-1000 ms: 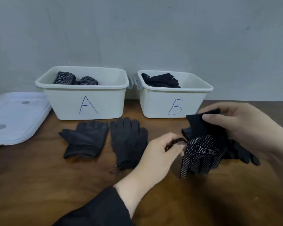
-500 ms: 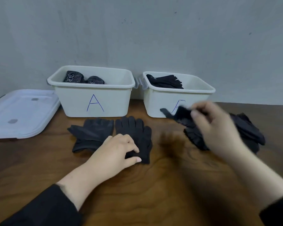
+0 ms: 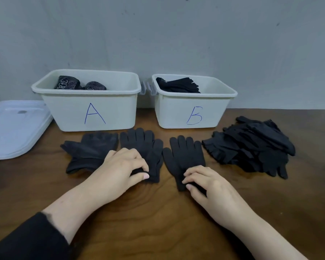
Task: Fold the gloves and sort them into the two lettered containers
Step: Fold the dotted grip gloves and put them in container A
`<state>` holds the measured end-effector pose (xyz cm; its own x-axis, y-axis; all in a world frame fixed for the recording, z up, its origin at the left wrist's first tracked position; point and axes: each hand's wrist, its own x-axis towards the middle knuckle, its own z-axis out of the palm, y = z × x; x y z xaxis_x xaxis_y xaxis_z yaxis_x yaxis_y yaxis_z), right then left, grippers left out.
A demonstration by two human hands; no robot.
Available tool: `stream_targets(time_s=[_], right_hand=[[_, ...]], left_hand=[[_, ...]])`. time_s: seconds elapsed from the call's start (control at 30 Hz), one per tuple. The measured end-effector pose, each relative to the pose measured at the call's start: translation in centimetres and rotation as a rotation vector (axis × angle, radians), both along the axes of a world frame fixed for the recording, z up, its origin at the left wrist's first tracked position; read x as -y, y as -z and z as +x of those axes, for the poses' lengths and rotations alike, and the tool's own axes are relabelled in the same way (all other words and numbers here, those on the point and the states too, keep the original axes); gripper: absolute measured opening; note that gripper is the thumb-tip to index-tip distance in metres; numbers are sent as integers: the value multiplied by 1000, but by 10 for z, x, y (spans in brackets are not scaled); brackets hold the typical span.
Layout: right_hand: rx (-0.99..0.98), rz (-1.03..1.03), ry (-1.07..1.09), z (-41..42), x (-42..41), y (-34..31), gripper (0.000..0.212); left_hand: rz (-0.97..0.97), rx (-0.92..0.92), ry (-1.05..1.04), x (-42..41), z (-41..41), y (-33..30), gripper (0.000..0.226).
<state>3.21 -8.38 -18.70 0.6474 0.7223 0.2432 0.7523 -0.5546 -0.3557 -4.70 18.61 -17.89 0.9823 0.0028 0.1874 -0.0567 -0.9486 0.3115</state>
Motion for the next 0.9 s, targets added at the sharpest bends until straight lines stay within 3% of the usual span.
stream_targets(time_s=[0.23, 0.37, 0.47, 0.53, 0.57, 0.67, 0.8, 0.9], right_hand=[[-67, 117, 79, -4, -1, -4, 32], [-124, 485, 204, -11, -13, -24, 42], [-577, 720, 214, -18, -39, -38, 34], [-946, 892, 167, -23, -53, -42, 29], [-1025, 948, 163, -25, -57, -44, 29], [-962, 975, 300, -19, -54, -55, 24], [-564, 573, 325, 13, -30, -96, 24], [-458, 413, 241, 38, -26, -136, 11]], left_hand=[[-274, 100, -100, 4, 2, -2, 13], [-541, 333, -262, 27, 10, -23, 13], [-663, 394, -271, 54, 21, -35, 15], [-751, 334, -180, 73, 25, -36, 21], [-793, 296, -126, 80, 24, -35, 24], [-829, 282, -47, 82, 18, -29, 33], [-671, 337, -121, 53, 18, -21, 30], [-492, 244, -210, 35, 26, -9, 25]])
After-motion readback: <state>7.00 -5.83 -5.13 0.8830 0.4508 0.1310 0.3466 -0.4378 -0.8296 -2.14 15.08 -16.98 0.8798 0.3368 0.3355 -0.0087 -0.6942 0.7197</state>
